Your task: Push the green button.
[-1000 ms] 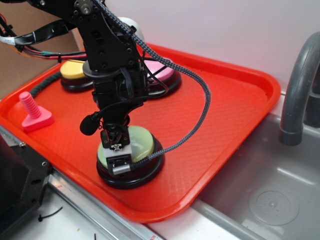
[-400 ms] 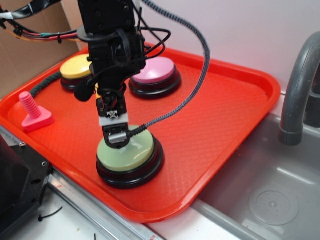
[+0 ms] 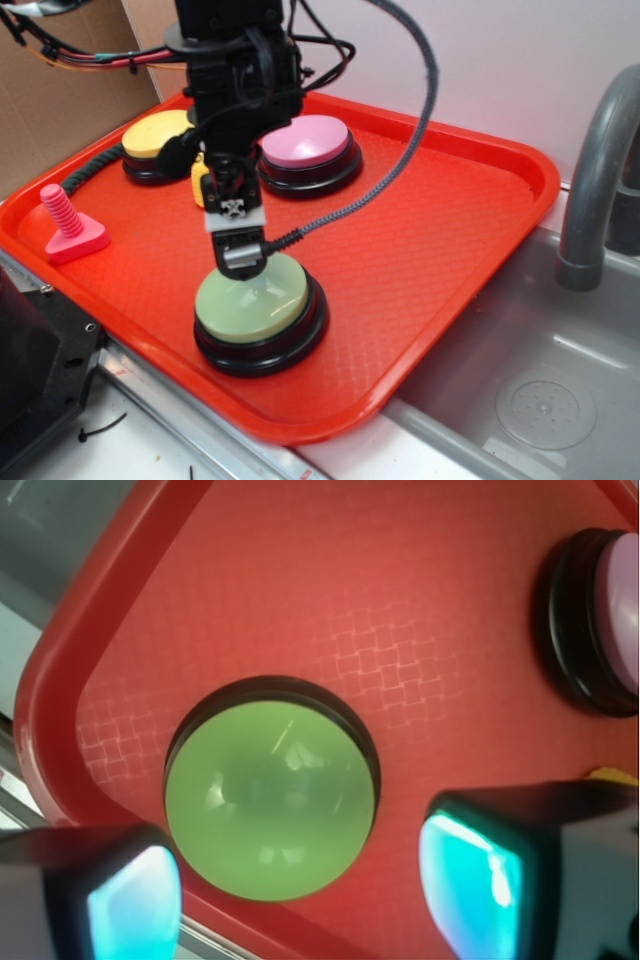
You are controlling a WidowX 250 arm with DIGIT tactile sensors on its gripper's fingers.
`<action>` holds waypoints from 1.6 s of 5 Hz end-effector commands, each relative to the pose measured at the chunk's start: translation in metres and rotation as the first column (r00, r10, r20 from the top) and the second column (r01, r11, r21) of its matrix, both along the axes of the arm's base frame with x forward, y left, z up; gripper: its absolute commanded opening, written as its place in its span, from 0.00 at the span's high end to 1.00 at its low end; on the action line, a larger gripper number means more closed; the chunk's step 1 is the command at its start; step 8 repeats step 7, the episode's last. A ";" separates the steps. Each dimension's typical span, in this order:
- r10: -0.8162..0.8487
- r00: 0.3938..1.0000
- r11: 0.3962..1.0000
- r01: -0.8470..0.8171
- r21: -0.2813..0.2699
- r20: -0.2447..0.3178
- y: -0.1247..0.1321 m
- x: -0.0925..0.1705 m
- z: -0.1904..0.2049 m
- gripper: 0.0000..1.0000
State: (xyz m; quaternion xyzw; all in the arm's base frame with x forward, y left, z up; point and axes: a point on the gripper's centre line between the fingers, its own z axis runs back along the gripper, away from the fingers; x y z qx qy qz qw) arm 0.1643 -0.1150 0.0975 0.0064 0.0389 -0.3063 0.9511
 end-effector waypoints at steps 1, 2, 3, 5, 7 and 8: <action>0.012 0.999 1.000 -0.010 -0.023 0.049 -0.004 0.002 0.017 0.00; 0.013 0.999 1.000 -0.012 -0.027 0.046 -0.004 0.001 0.022 0.00; 0.012 0.999 1.000 -0.011 -0.021 0.046 -0.004 -0.001 0.026 0.00; 0.018 0.999 1.000 -0.017 -0.014 0.050 -0.003 -0.002 0.032 0.00; 0.042 0.998 0.999 -0.043 0.022 0.049 -0.002 -0.010 0.054 0.00; 0.042 0.998 0.999 -0.043 0.022 0.049 -0.002 -0.010 0.054 0.00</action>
